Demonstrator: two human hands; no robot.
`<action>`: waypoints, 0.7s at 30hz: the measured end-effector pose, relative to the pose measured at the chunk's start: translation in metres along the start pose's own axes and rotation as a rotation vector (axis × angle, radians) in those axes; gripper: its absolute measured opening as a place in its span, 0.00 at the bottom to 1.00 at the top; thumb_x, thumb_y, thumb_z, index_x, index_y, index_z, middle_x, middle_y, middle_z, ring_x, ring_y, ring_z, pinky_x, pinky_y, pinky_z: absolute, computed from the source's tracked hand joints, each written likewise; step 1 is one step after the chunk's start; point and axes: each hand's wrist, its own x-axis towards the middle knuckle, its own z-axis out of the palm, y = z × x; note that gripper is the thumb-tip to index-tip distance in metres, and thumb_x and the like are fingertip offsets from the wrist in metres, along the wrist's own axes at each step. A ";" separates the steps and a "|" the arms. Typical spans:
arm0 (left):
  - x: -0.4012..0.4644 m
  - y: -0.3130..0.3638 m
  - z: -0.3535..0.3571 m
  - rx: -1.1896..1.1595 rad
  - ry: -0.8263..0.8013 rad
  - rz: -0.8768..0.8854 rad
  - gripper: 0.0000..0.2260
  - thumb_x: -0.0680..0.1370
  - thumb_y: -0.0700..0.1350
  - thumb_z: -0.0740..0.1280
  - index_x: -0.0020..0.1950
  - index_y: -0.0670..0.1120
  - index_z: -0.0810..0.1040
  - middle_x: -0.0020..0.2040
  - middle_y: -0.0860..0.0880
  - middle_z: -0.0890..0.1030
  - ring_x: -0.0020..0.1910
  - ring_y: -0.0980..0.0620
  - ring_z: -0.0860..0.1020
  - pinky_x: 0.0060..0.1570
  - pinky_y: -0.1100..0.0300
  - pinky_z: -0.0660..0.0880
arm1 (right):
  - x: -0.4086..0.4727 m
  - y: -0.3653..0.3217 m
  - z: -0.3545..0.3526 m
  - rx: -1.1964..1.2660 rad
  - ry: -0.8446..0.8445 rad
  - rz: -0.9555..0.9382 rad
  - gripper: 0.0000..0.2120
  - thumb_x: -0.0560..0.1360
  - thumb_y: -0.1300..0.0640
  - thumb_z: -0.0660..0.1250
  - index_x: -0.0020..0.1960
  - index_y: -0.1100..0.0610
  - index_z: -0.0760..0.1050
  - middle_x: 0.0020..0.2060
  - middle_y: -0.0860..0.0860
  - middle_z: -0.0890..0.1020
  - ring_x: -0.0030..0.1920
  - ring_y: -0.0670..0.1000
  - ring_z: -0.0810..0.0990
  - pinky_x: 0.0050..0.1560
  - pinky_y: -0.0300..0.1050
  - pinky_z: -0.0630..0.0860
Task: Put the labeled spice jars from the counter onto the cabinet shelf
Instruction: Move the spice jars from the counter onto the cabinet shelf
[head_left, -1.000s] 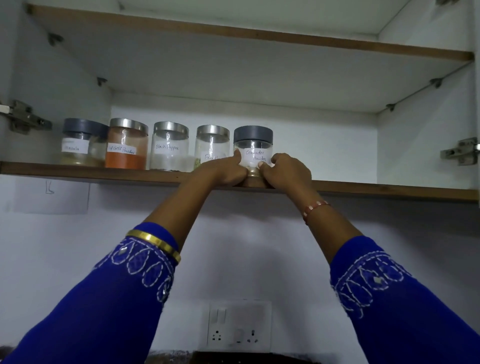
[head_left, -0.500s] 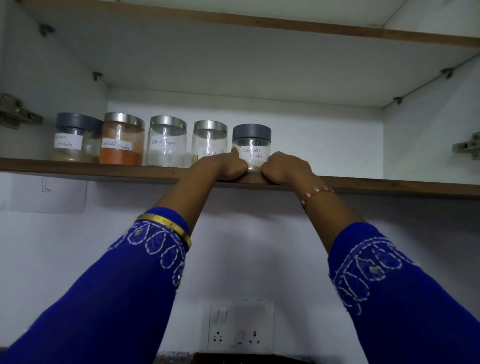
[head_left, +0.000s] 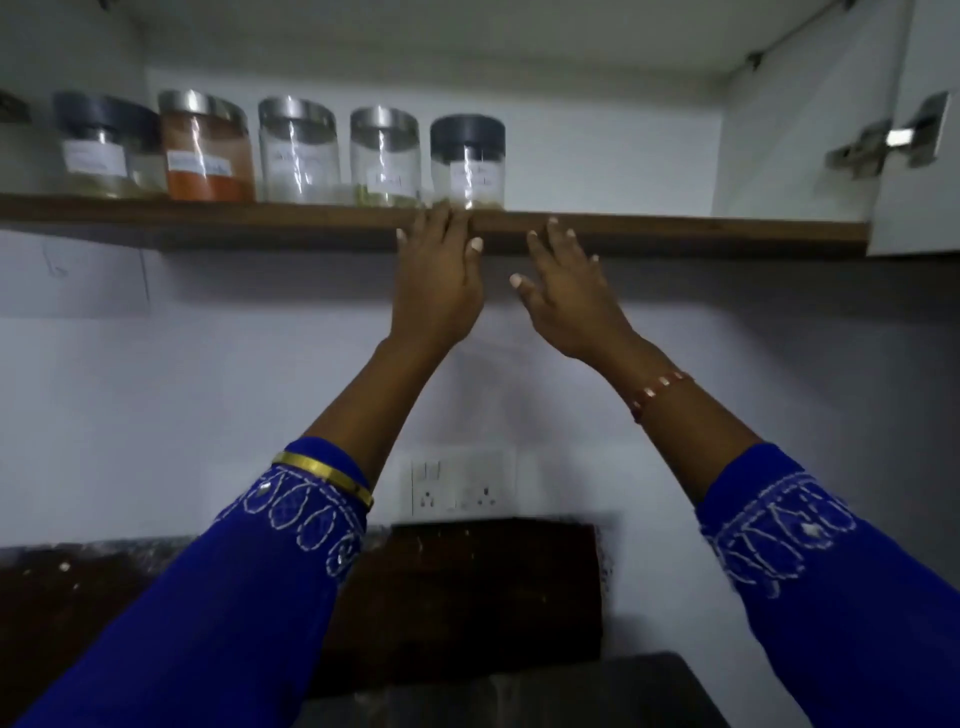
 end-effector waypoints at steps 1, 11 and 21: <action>-0.016 0.008 0.001 -0.126 -0.008 -0.026 0.19 0.82 0.44 0.50 0.72 0.41 0.62 0.74 0.42 0.62 0.75 0.45 0.55 0.75 0.47 0.45 | -0.020 0.003 0.003 0.095 -0.027 0.033 0.29 0.81 0.47 0.52 0.77 0.56 0.48 0.77 0.56 0.47 0.77 0.56 0.44 0.75 0.55 0.45; -0.231 0.063 0.051 -0.603 -0.413 -0.274 0.18 0.82 0.44 0.51 0.71 0.43 0.63 0.74 0.45 0.64 0.75 0.47 0.56 0.75 0.51 0.50 | -0.261 0.033 0.045 0.417 -0.133 0.454 0.26 0.80 0.49 0.57 0.75 0.51 0.55 0.77 0.50 0.53 0.77 0.50 0.51 0.71 0.43 0.51; -0.397 0.113 0.096 -0.745 -0.806 -0.502 0.18 0.81 0.41 0.54 0.70 0.41 0.65 0.72 0.42 0.67 0.73 0.48 0.61 0.74 0.48 0.53 | -0.438 0.054 0.064 0.408 -0.283 0.880 0.24 0.78 0.52 0.61 0.72 0.58 0.64 0.71 0.56 0.66 0.72 0.55 0.64 0.74 0.51 0.59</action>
